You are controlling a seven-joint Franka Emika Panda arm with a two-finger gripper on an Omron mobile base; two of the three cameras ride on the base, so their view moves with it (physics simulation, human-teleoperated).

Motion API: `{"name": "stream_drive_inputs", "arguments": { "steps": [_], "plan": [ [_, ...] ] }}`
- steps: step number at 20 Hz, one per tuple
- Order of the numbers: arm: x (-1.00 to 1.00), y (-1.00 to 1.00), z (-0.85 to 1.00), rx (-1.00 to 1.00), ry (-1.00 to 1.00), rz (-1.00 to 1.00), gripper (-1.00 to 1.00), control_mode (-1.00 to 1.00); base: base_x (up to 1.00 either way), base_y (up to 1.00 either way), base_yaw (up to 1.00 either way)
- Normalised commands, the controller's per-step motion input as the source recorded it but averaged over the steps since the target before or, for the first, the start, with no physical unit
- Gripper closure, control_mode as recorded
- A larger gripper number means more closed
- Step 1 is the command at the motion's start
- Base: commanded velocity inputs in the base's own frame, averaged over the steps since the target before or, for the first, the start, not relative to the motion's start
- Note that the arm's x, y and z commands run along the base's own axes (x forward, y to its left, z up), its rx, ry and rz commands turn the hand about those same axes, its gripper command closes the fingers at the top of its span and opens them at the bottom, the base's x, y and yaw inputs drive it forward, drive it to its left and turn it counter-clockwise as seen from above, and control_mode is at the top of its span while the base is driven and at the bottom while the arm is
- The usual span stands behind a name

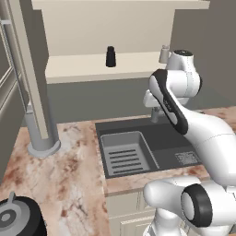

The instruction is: Take 2 condiments from the cabinet and move them on the counter near the stove.Make sure the condiments are lined up with each other, next to each other.

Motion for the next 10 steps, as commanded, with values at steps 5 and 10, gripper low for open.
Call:
{"name": "stream_drive_inputs", "arguments": {
  "steps": [5,10],
  "plan": [
    [-0.10,0.01,0.00,0.00,-0.04,0.00,-1.00,-1.00,0.00,0.00,0.00],
    [0.00,0.00,0.04,0.00,-0.39,0.00,-1.00,-1.00,0.00,0.00,0.00]
  ]
}}
